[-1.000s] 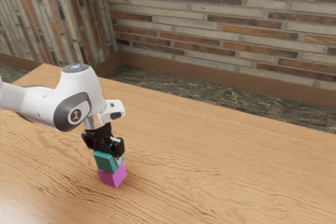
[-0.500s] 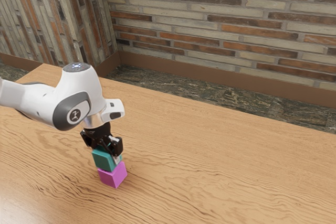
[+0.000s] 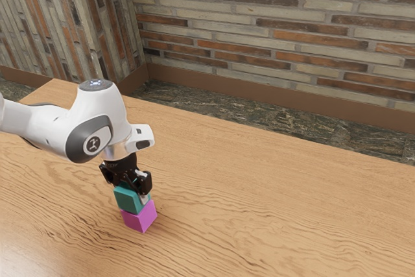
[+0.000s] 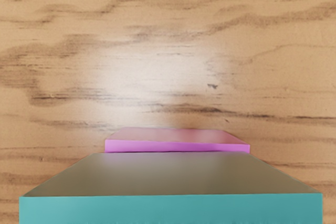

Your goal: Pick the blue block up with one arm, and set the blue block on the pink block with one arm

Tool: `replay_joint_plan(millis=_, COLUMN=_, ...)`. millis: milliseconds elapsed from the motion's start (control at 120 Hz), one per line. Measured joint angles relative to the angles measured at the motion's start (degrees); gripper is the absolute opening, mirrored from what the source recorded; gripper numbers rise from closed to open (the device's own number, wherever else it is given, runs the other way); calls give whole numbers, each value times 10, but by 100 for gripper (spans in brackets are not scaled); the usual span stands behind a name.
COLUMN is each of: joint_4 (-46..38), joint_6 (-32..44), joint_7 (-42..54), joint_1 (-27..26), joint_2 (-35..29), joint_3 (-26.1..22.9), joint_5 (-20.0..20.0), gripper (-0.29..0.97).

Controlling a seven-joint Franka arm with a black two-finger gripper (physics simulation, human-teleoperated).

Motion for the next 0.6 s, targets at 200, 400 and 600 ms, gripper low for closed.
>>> replay_joint_plan(millis=200, joint_4=0, joint_6=1, joint_7=5, joint_1=0, joint_2=0, joint_3=0, joint_5=-5, gripper=58)
replay_joint_plan(millis=400, joint_4=0, joint_6=-11, joint_7=8, joint_1=0, joint_2=-46, joint_3=-9, joint_5=-6, gripper=64)
replay_joint_plan(millis=600, joint_4=19, joint_6=-53, joint_7=9, joint_1=0, joint_2=-133, joint_3=-28, joint_5=-5, gripper=66)
